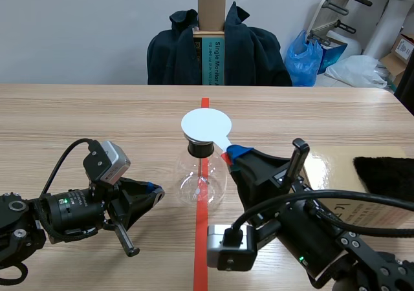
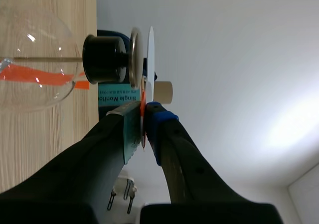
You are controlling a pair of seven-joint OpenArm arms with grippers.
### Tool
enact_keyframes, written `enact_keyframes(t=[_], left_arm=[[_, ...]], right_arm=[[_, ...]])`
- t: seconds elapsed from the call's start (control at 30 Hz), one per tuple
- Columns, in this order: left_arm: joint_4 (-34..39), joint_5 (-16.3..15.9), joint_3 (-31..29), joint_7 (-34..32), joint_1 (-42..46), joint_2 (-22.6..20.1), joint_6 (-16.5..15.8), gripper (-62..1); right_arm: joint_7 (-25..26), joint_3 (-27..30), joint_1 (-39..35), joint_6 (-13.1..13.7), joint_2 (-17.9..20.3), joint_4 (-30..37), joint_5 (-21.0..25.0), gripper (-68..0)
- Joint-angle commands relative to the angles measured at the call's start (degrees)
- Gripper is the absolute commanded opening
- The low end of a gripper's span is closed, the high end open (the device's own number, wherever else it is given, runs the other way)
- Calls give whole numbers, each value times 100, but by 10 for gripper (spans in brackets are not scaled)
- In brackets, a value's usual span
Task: Do the electroscope experiment.
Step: 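Move the plate toward and away from the electroscope, then put the plate down on the right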
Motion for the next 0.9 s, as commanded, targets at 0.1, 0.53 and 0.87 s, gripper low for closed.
enact_keyframes(t=[0.1,0.53,0.87], left_arm=[[101,-103,-39,-79,-31,-83,9,-578],[1180,-529,-157,-118,870,-745,61,-578],[3215,-730,-1023,-17,2583,-1486,603,-577]], right_arm=[[-459,46,83,-63,15,111,17,-669],[-1676,46,85,-74,13,114,122,-669],[-1676,457,-107,-282,50,1003,1209,-669]])
